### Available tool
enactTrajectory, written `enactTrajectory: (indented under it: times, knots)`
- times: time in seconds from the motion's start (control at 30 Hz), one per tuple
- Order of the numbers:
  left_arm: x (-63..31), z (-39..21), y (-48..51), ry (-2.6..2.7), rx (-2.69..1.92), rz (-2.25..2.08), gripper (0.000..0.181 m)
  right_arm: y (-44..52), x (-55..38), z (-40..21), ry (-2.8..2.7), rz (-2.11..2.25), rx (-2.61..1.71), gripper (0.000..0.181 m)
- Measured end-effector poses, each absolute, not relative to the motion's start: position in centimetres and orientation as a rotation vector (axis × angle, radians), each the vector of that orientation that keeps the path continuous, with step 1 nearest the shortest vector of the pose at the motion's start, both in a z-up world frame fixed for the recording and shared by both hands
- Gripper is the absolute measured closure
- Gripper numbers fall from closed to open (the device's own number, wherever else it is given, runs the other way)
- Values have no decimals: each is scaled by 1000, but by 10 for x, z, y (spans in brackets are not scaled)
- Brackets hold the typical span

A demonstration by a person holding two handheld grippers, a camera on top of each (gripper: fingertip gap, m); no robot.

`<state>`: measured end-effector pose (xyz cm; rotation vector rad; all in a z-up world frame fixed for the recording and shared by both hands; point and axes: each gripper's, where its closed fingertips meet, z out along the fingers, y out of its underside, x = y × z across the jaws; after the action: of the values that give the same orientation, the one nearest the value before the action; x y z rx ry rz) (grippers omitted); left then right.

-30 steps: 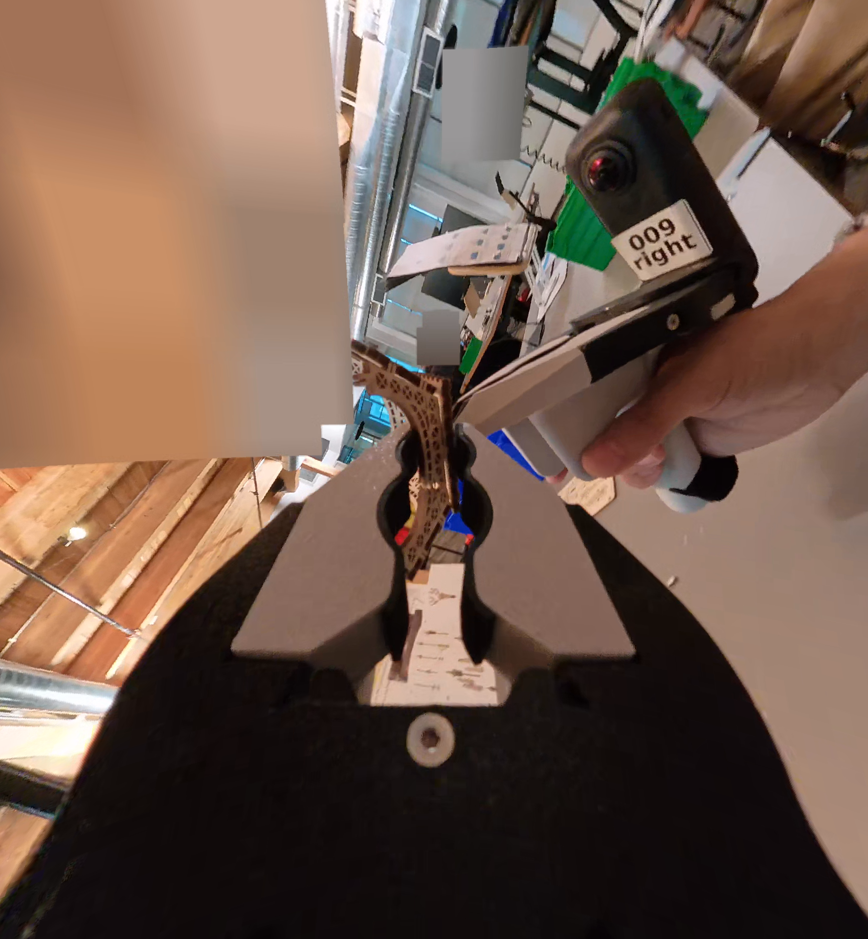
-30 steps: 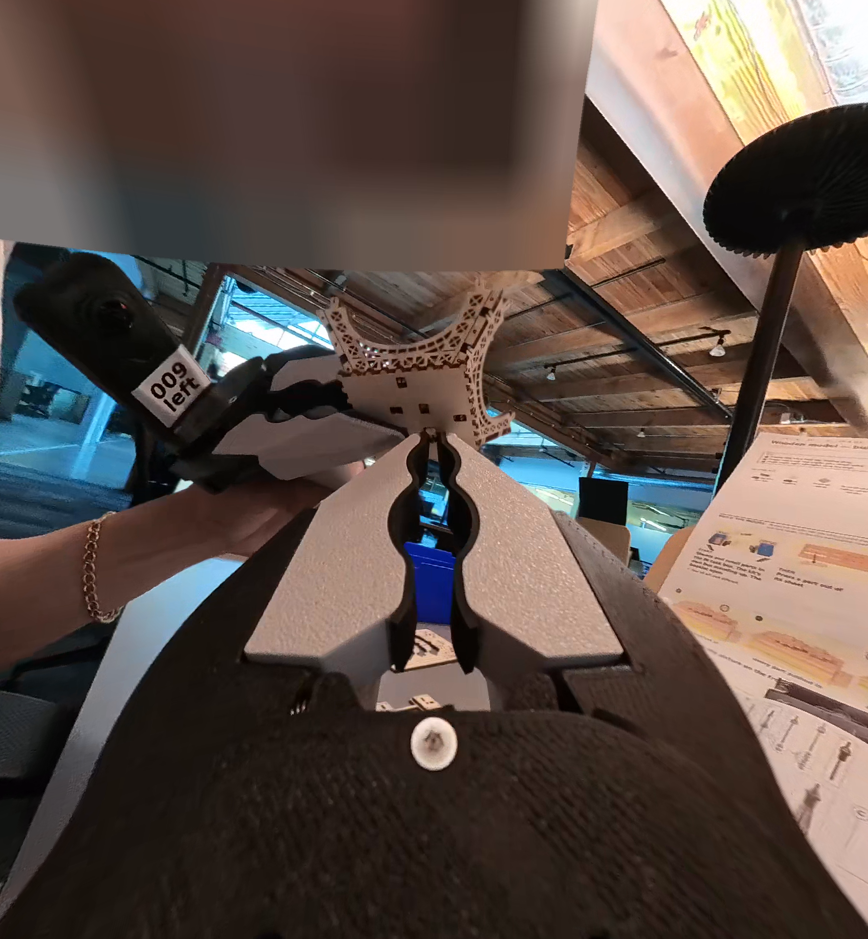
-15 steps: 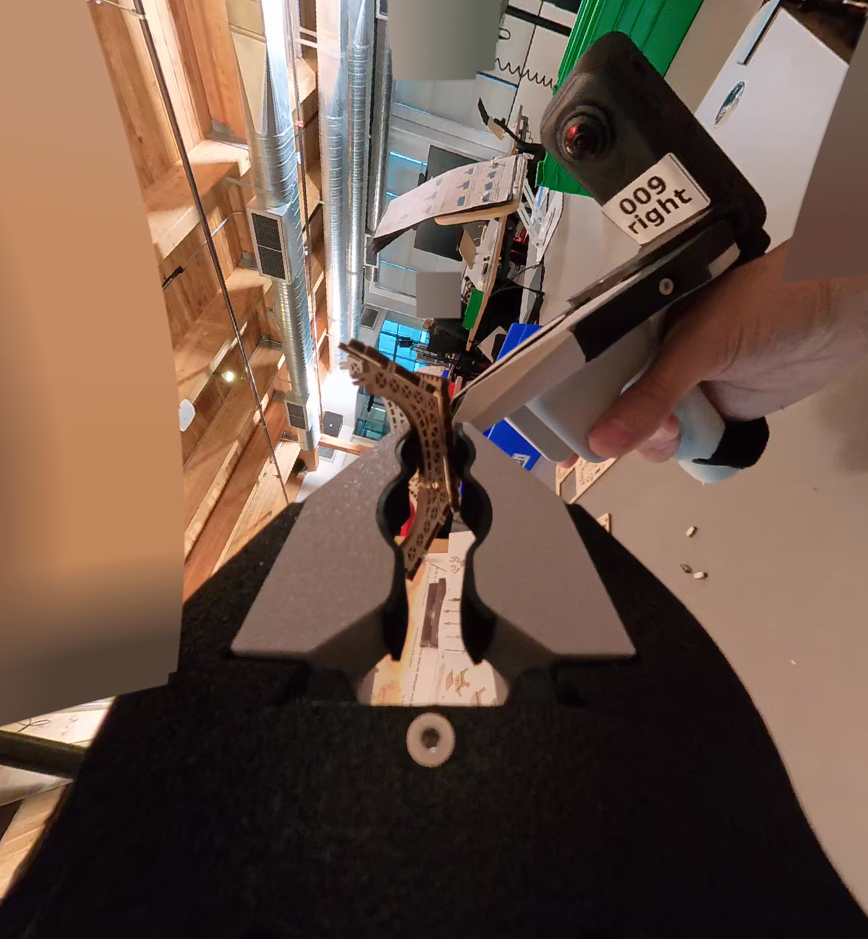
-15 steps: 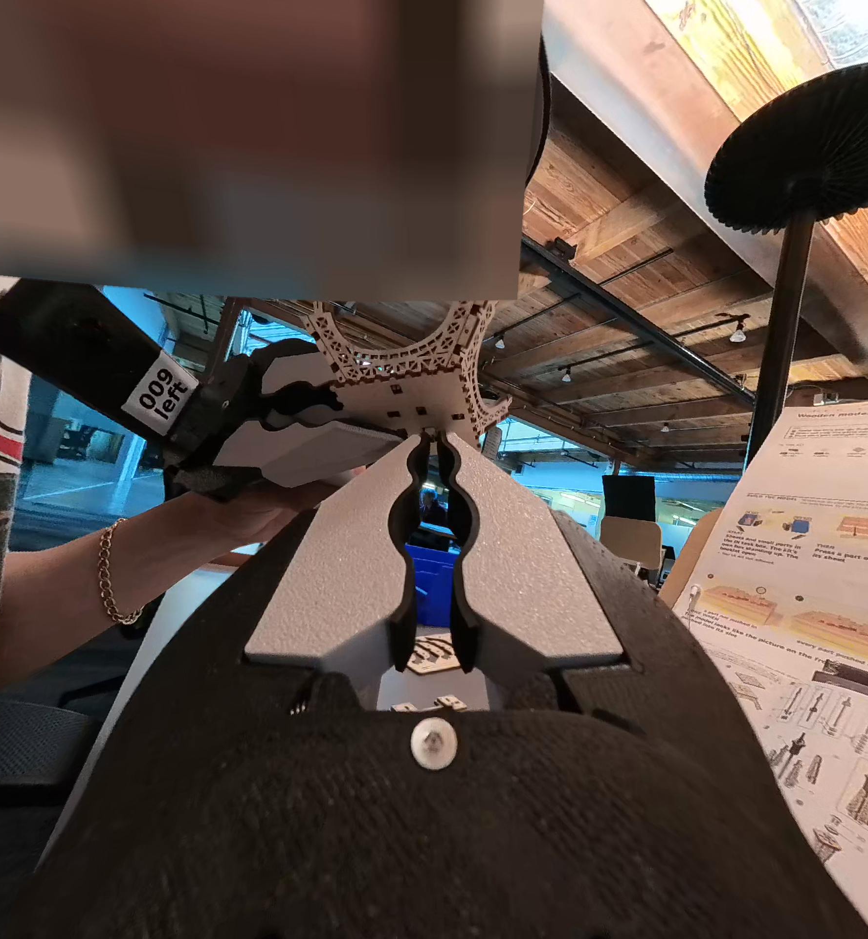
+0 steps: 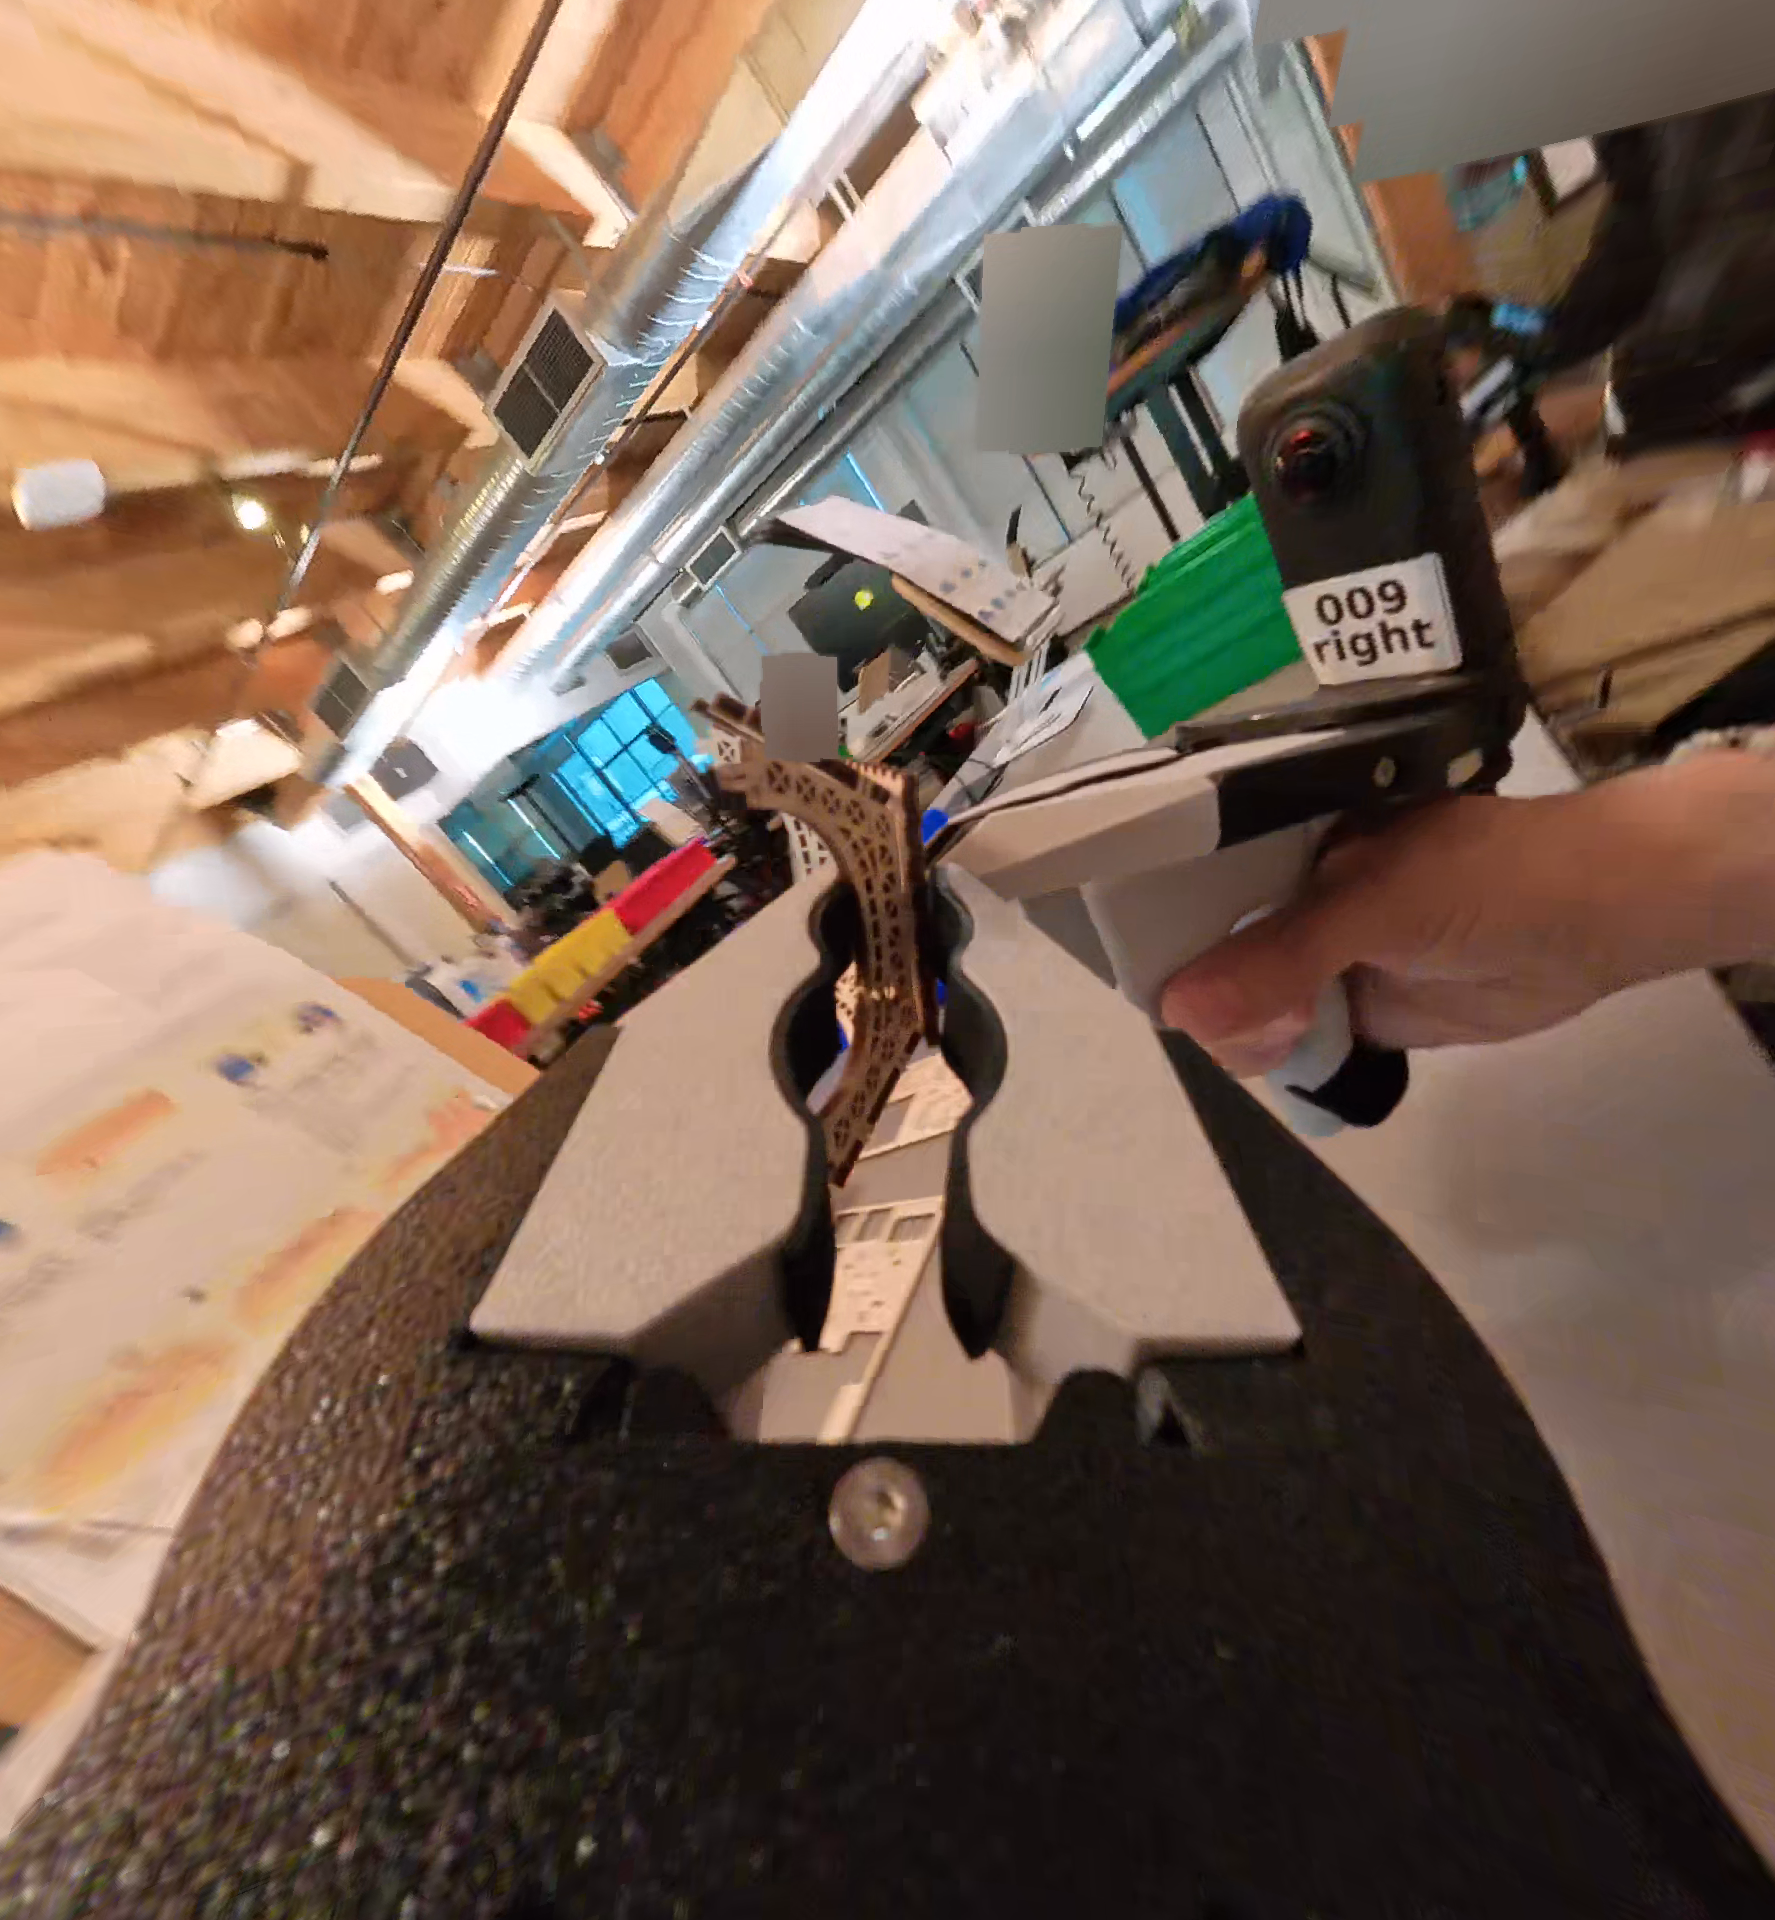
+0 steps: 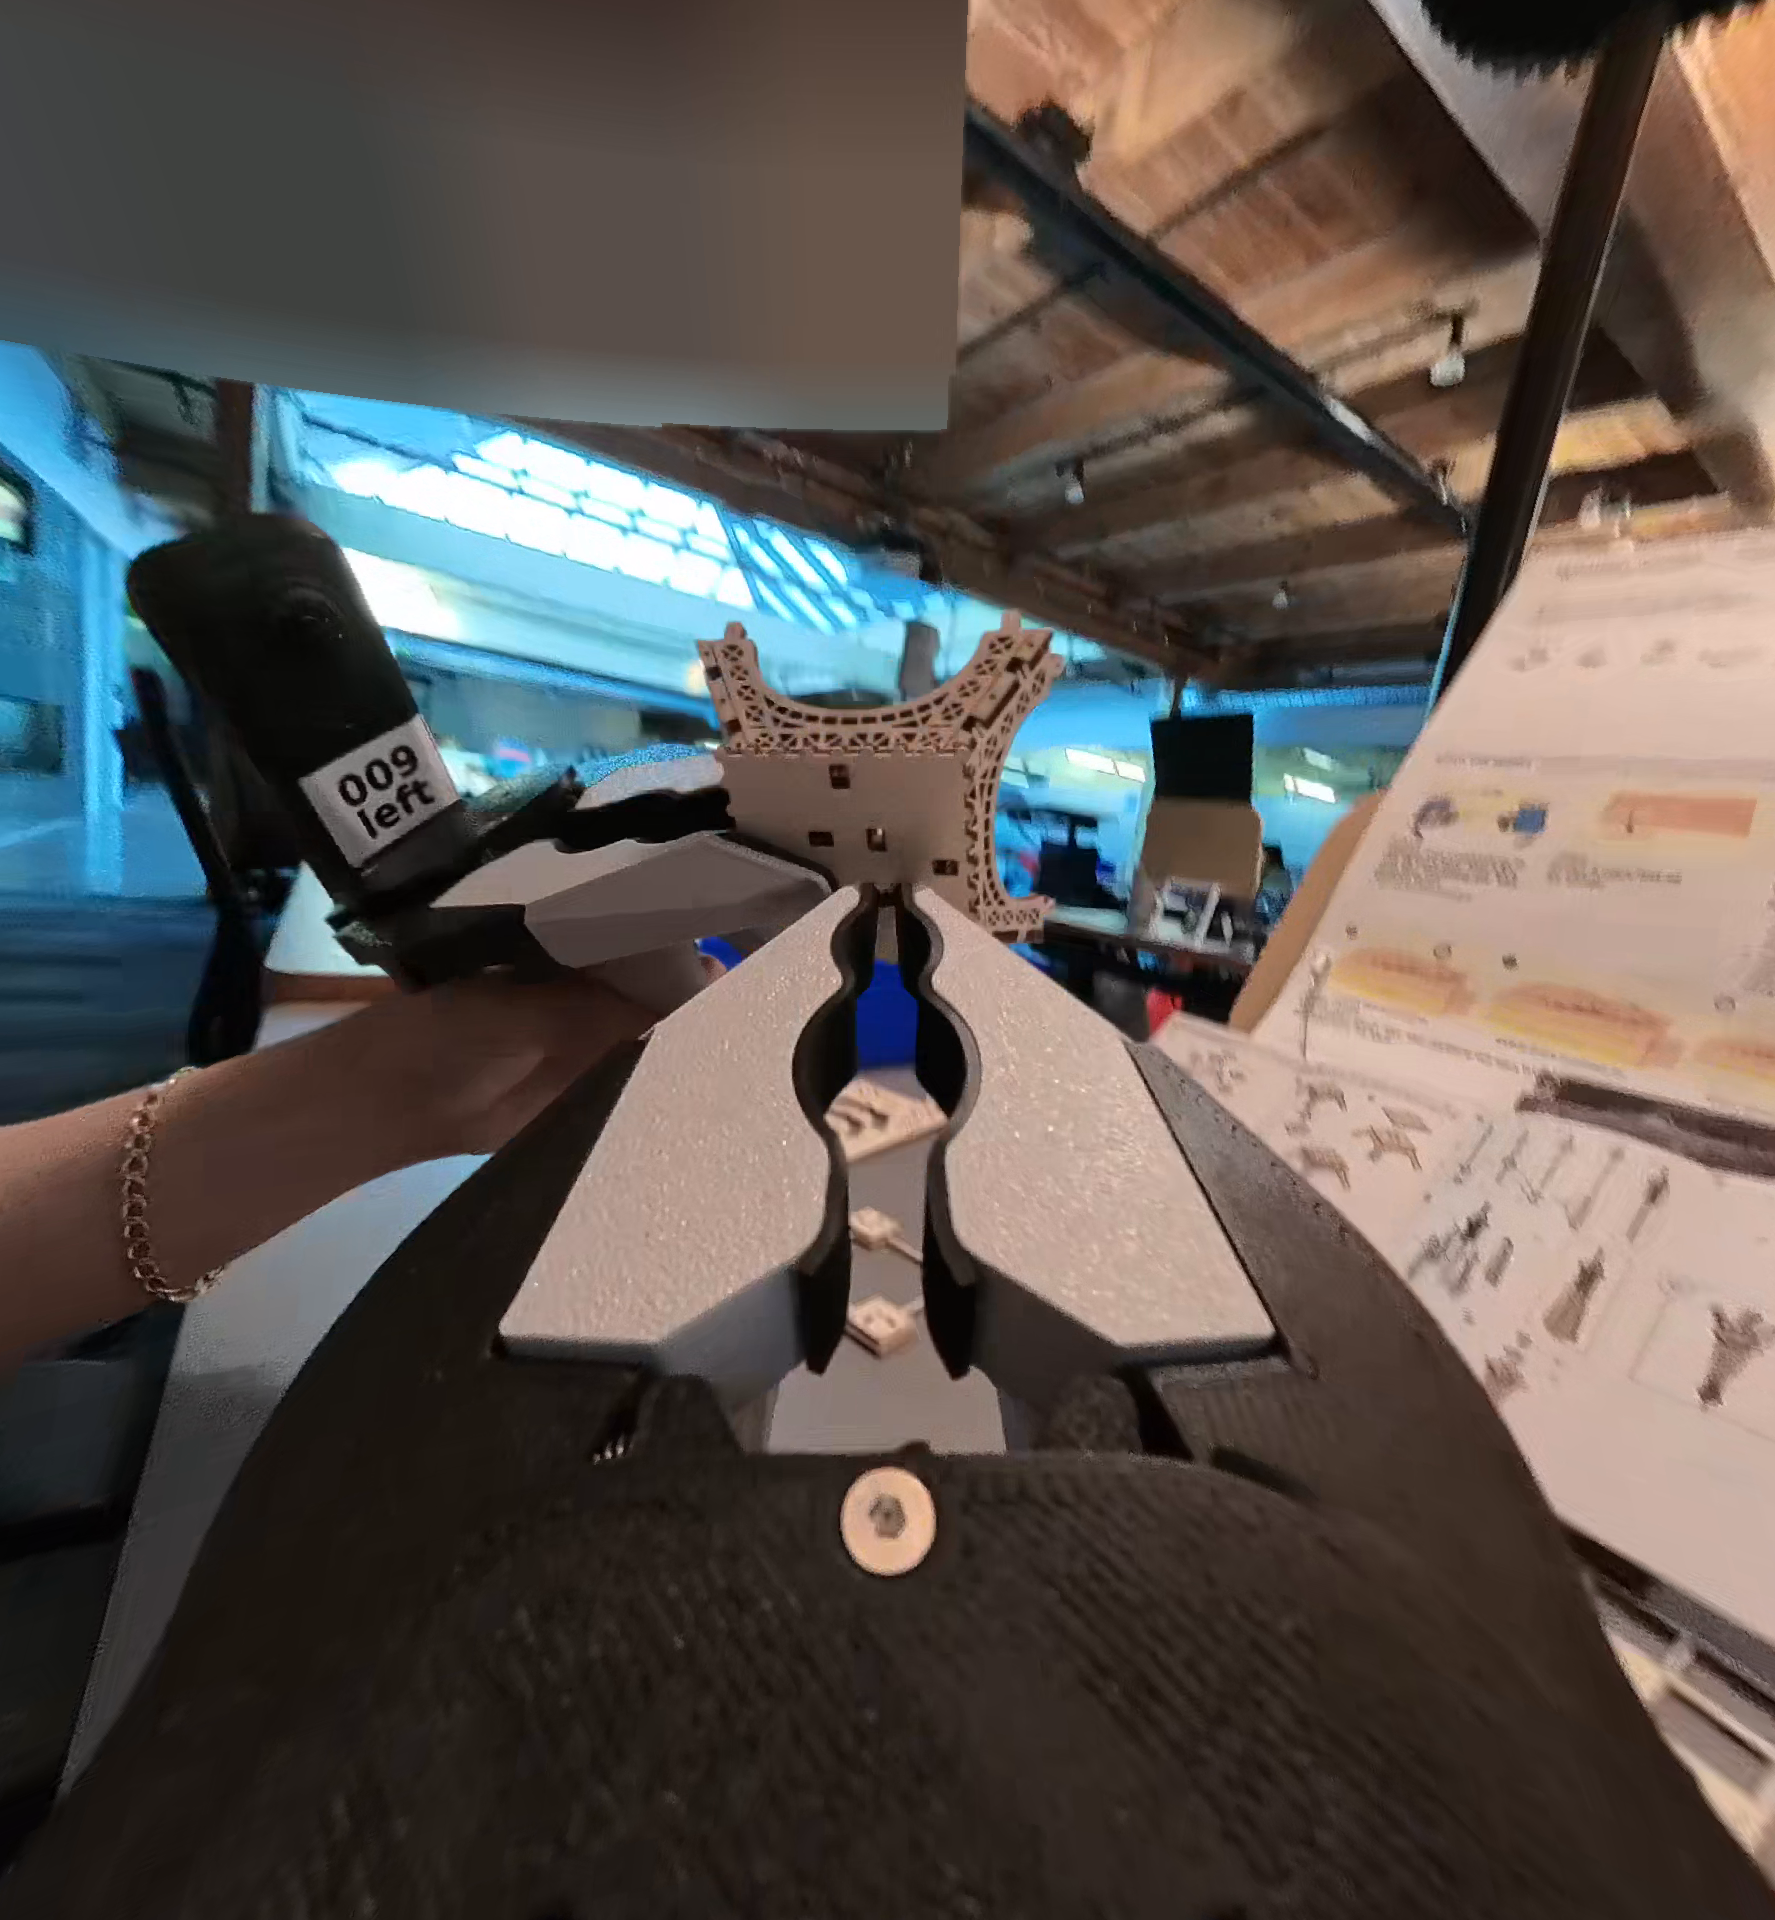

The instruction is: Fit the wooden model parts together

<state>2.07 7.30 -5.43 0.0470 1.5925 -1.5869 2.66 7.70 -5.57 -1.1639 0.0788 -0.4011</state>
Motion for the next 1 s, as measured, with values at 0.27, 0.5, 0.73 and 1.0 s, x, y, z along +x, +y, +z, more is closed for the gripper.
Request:
enactTrajectory:
  times: [0.27,0.5,0.73,1.0]
  knots:
    - [41,-63,82,1575,-244,-2023,170,83,46,-67,246,-334,-1296,180]
    - [45,-64,80,1556,-330,-2160,170,78,49,-68,285,-329,-1294,176]
    - [46,-64,78,1549,-371,-2211,170,73,50,-67,286,-387,-1315,173]
    - [49,-67,77,1565,-382,-2170,170,76,51,-69,273,-427,-1358,181]
